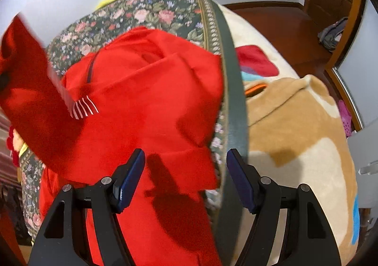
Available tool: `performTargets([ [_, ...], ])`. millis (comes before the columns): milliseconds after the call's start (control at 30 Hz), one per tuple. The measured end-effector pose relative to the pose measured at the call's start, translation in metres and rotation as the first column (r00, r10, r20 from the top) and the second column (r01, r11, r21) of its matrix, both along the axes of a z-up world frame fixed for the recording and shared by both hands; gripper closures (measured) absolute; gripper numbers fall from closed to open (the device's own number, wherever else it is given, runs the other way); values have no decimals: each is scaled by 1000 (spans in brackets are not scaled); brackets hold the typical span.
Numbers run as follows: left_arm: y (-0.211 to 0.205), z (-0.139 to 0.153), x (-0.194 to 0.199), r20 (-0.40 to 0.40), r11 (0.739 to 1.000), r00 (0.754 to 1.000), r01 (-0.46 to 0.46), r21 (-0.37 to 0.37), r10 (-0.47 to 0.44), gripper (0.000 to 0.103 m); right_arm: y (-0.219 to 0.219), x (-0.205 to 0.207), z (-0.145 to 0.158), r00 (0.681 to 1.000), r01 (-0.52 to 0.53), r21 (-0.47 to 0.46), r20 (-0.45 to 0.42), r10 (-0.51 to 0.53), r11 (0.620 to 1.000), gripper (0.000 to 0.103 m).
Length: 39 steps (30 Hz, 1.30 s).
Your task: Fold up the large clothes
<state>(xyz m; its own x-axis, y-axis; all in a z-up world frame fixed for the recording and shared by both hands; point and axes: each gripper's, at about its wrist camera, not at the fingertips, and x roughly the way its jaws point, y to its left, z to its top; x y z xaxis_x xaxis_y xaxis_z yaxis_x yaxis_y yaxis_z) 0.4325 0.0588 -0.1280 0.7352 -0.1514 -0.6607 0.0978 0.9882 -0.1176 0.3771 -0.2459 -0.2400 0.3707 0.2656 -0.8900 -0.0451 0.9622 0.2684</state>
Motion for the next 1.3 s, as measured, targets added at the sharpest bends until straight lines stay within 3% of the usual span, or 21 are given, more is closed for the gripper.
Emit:
performTargets([
  [133, 48, -12, -15, -6, 997, 997, -76, 30, 76, 98, 15, 1, -15, 999, -7, -9, -54, 7, 1000, 35],
  [300, 95, -58, -29, -105, 992, 987, -126, -3, 125, 98, 30, -3, -20, 998, -35, -42, -61, 32, 999, 30],
  [500, 124, -129, -38, -278, 986, 947, -164, 6, 159, 93, 43, -1, -27, 997, -59, -111, -59, 53, 992, 28],
  [633, 137, -153, -52, -333, 980, 922, -196, 33, 195, 90, 47, -1, -30, 997, -66, -159, -50, 59, 985, 21],
  [700, 146, -160, -61, -348, 976, 913, -218, 30, 215, 83, 48, -2, -31, 997, -65, -164, -46, 58, 984, 19],
  [800, 162, -165, -77, -359, 965, 897, -259, 44, 257, 74, 47, -2, -32, 998, -56, -160, -47, 50, 986, 17],
  [1033, 181, -158, -97, -382, 956, 876, -273, 109, 294, 73, 44, 1, -30, 996, -52, -150, -84, 40, 987, 16],
  [1167, 177, -136, -98, -341, 957, 895, -262, 122, 288, 61, 38, 3, -18, 995, -54, -132, -86, 43, 990, 17],
  [1300, 160, -105, -85, -283, 971, 929, -215, 105, 236, 59, 33, 6, 10, 999, -35, -119, -11, 34, 992, 17],
])
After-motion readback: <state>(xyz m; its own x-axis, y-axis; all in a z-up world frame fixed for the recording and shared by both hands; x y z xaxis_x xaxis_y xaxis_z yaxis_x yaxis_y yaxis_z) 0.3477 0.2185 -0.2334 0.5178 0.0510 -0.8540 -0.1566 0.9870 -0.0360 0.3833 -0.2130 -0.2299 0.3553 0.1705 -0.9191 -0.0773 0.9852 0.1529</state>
